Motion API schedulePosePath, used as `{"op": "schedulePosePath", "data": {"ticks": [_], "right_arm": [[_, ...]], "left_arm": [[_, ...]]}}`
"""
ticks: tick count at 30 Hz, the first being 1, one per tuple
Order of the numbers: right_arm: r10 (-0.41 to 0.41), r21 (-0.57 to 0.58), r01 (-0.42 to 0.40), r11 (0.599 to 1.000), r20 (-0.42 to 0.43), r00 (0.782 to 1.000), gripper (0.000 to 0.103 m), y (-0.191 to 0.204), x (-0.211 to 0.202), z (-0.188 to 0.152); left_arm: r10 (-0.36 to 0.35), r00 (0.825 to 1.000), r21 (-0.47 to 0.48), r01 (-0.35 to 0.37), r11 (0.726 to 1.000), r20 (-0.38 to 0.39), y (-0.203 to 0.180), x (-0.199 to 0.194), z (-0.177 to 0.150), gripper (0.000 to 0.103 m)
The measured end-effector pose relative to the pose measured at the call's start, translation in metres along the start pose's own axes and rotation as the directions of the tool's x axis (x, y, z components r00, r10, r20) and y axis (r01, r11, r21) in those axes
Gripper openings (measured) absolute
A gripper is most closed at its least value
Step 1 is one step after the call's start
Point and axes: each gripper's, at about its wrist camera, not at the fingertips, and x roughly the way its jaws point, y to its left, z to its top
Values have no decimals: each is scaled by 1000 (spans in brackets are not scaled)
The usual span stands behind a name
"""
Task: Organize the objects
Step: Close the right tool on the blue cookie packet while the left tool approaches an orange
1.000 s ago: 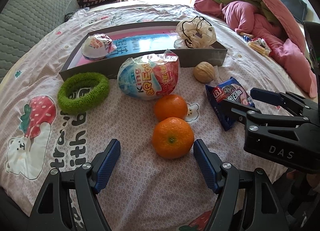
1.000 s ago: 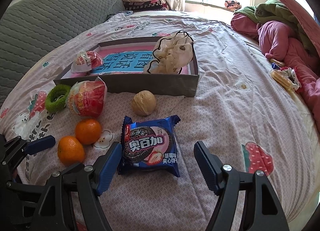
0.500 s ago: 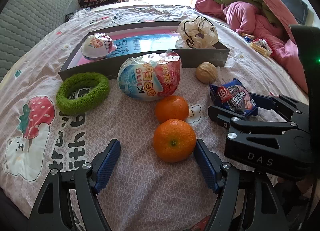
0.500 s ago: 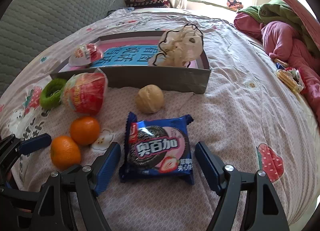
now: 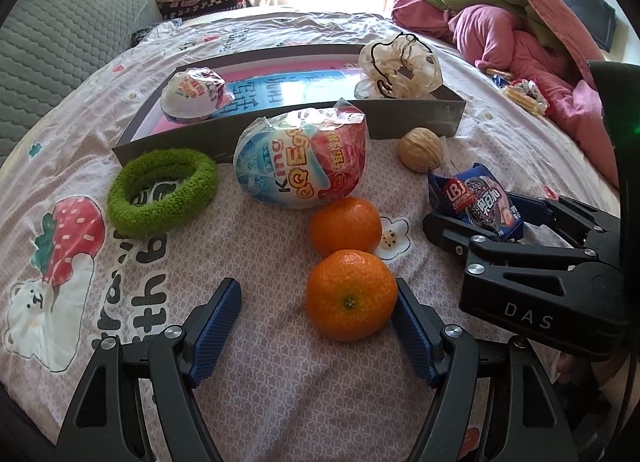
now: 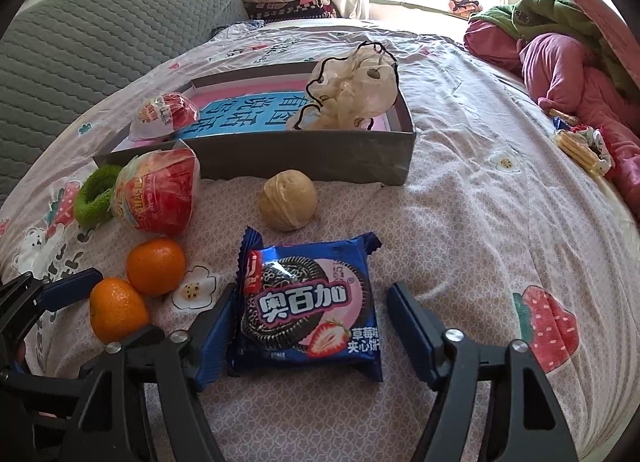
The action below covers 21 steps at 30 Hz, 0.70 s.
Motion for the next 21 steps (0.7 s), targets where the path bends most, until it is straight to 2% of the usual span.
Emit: {"op": "schedulePosePath", "data": {"ticks": [3, 5, 6, 8, 14, 21], "right_arm": [[-7, 4, 7, 1000, 10, 1000, 67, -1, -1, -1], [-16, 1, 16, 1000, 24, 1000, 58, -1, -3, -1], [-19, 2, 19, 1000, 30, 999, 58, -1, -3, -1], [-20, 10, 19, 1000, 37, 999, 56, -3, -4, -1], [-18, 35, 16, 999, 50, 999, 55, -7, -9, -2], [-13, 52, 10, 999, 54, 998, 55, -8, -15, -3]], "left_arm": [[6, 1000, 9, -6, 1000, 5, -1, 1, 0, 77], [3, 1000, 9, -3, 1000, 8, -1, 1, 0, 77], [1, 1000, 8, -1, 1000, 11, -1, 1, 0, 76], [-11, 1000, 6, 11, 1000, 17, 0, 0, 0, 71], [-51, 998, 13, 51, 999, 29, 0, -4, 0, 41], [-74, 997, 14, 73, 997, 28, 2, -8, 0, 40]]}}
